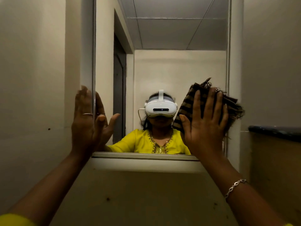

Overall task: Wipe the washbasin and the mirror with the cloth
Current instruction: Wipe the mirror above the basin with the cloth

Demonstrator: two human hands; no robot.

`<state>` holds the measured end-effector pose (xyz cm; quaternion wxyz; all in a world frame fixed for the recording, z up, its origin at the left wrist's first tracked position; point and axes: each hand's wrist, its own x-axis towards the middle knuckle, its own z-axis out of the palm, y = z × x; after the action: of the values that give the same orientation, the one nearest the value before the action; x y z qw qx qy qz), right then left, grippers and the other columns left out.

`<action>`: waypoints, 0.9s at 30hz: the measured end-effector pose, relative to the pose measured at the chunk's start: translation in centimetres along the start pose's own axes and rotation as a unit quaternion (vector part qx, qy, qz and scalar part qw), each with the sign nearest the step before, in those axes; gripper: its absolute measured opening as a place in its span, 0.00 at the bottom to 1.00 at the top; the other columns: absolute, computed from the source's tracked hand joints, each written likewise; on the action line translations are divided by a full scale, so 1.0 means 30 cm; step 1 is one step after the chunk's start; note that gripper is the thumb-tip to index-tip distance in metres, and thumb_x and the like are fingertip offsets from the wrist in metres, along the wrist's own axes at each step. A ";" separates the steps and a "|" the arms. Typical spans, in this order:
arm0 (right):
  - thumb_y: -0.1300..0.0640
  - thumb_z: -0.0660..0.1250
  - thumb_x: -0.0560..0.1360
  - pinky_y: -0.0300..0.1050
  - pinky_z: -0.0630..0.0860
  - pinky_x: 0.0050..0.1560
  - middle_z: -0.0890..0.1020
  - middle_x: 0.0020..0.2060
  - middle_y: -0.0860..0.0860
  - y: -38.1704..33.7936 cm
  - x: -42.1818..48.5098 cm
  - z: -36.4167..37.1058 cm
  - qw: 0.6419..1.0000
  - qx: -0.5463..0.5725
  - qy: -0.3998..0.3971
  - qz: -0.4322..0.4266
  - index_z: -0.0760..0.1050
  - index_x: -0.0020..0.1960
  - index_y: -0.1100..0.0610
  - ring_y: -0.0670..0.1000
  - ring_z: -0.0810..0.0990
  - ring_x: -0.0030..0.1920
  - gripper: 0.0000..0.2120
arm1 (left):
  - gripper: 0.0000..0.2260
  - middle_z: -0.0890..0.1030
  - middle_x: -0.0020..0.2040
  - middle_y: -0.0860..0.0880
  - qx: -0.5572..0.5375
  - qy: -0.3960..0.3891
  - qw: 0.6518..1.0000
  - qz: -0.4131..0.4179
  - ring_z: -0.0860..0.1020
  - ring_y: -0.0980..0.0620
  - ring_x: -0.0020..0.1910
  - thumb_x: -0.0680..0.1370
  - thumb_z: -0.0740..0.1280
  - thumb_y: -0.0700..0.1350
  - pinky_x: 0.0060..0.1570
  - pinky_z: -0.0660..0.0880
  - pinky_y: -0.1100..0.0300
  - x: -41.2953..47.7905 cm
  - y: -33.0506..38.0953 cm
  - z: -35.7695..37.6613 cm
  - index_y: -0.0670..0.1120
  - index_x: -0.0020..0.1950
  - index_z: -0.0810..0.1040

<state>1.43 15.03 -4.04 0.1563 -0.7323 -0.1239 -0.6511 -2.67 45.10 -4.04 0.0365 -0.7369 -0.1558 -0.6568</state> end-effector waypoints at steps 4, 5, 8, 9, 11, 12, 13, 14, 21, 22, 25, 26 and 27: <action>0.41 0.47 0.78 0.60 0.51 0.71 0.56 0.73 0.64 -0.114 -0.038 0.006 0.999 0.007 -0.009 -0.044 0.52 0.75 0.57 0.64 0.53 0.73 0.31 | 0.39 0.46 0.76 0.38 0.053 0.016 0.996 0.073 0.43 0.43 0.75 0.75 0.58 0.64 0.74 0.41 0.58 -0.046 0.032 -0.084 0.39 0.74 0.50; 0.41 0.48 0.78 0.61 0.51 0.70 0.56 0.73 0.64 -0.148 -0.044 0.009 0.998 0.012 -0.012 -0.057 0.52 0.75 0.57 0.65 0.53 0.73 0.31 | 0.40 0.46 0.76 0.38 0.056 0.012 0.996 0.063 0.43 0.44 0.75 0.74 0.59 0.64 0.74 0.40 0.59 -0.043 0.032 -0.091 0.39 0.74 0.50; 0.41 0.47 0.78 0.61 0.51 0.70 0.57 0.73 0.64 -0.246 -0.053 0.015 0.996 0.023 -0.019 -0.082 0.54 0.75 0.57 0.64 0.53 0.73 0.31 | 0.39 0.48 0.76 0.39 0.027 0.000 0.998 0.055 0.44 0.44 0.76 0.74 0.60 0.63 0.74 0.42 0.59 -0.049 0.032 -0.094 0.39 0.74 0.52; 0.41 0.46 0.78 0.61 0.51 0.70 0.57 0.73 0.64 -0.273 -0.053 0.017 0.996 0.027 -0.022 -0.087 0.54 0.75 0.57 0.64 0.53 0.73 0.31 | 0.38 0.49 0.76 0.39 0.015 0.002 0.998 0.066 0.45 0.44 0.76 0.74 0.61 0.62 0.74 0.43 0.59 -0.051 0.037 -0.098 0.38 0.74 0.53; 0.41 0.47 0.77 0.61 0.51 0.70 0.56 0.73 0.63 -0.332 -0.052 0.022 0.994 0.041 -0.027 -0.103 0.53 0.75 0.57 0.63 0.51 0.73 0.31 | 0.37 0.50 0.75 0.39 0.006 0.023 0.996 0.086 0.46 0.44 0.76 0.75 0.61 0.60 0.74 0.45 0.57 -0.055 0.039 -0.111 0.38 0.73 0.55; 0.41 0.48 0.77 0.61 0.50 0.70 0.56 0.73 0.63 -0.361 -0.052 0.025 0.992 0.048 -0.029 -0.115 0.53 0.75 0.57 0.63 0.50 0.73 0.31 | 0.36 0.50 0.75 0.39 -0.008 0.032 0.995 0.093 0.47 0.44 0.76 0.75 0.61 0.60 0.74 0.45 0.57 -0.056 0.041 -0.118 0.38 0.73 0.55; 0.41 0.50 0.77 0.61 0.50 0.70 0.55 0.74 0.63 -0.391 -0.050 0.028 0.990 0.055 -0.030 -0.129 0.52 0.75 0.56 0.63 0.50 0.73 0.31 | 0.34 0.50 0.75 0.39 -0.038 0.043 0.994 0.098 0.47 0.44 0.76 0.76 0.59 0.60 0.74 0.47 0.56 -0.058 0.045 -0.125 0.38 0.73 0.55; 0.42 0.51 0.77 0.61 0.49 0.70 0.55 0.74 0.63 -0.419 -0.048 0.031 0.987 0.060 -0.032 -0.142 0.52 0.75 0.56 0.63 0.50 0.73 0.31 | 0.32 0.51 0.75 0.40 -0.089 0.056 0.990 0.095 0.47 0.44 0.76 0.78 0.54 0.60 0.74 0.49 0.56 -0.059 0.053 -0.134 0.39 0.73 0.56; 0.48 0.45 0.76 0.59 0.48 0.71 0.56 0.74 0.62 -0.582 -0.021 0.037 0.967 0.104 -0.052 -0.227 0.56 0.74 0.57 0.62 0.52 0.74 0.29 | 0.35 0.53 0.74 0.40 -0.261 0.058 0.961 0.072 0.50 0.46 0.75 0.77 0.39 0.64 0.74 0.53 0.50 -0.066 0.067 -0.169 0.39 0.73 0.52; 0.48 0.46 0.74 0.59 0.48 0.71 0.57 0.74 0.61 -0.588 -0.018 0.037 0.963 0.106 -0.056 -0.241 0.56 0.74 0.57 0.62 0.53 0.74 0.30 | 0.35 0.54 0.74 0.39 -0.262 0.057 0.961 0.073 0.50 0.46 0.75 0.77 0.40 0.64 0.73 0.53 0.48 -0.066 0.067 -0.169 0.38 0.73 0.52; 0.47 0.45 0.73 0.58 0.49 0.71 0.57 0.74 0.60 -0.575 -0.015 0.039 0.949 0.101 -0.061 -0.293 0.56 0.74 0.57 0.62 0.54 0.74 0.31 | 0.35 0.55 0.74 0.38 -0.267 0.061 0.959 0.079 0.50 0.45 0.75 0.77 0.41 0.64 0.73 0.54 0.45 -0.066 0.063 -0.168 0.37 0.72 0.52; 0.48 0.46 0.74 0.58 0.49 0.71 0.58 0.74 0.60 -0.563 -0.014 0.041 0.943 0.098 -0.060 -0.314 0.56 0.74 0.57 0.61 0.54 0.74 0.30 | 0.35 0.55 0.74 0.37 -0.264 0.063 0.959 0.079 0.51 0.45 0.75 0.77 0.41 0.64 0.73 0.54 0.45 -0.065 0.063 -0.170 0.37 0.72 0.52; 0.47 0.47 0.75 0.58 0.50 0.71 0.58 0.74 0.60 -0.547 -0.013 0.045 0.936 0.094 -0.059 -0.335 0.55 0.74 0.57 0.61 0.54 0.74 0.30 | 0.36 0.55 0.74 0.38 -0.260 0.065 0.960 0.079 0.51 0.45 0.74 0.77 0.41 0.64 0.73 0.54 0.45 -0.065 0.063 -0.170 0.36 0.72 0.53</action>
<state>-3.69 30.67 -3.46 -0.0105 -0.6672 -0.4317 -0.6069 -7.21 41.64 -4.97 -0.0947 -0.6869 0.0813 -0.7160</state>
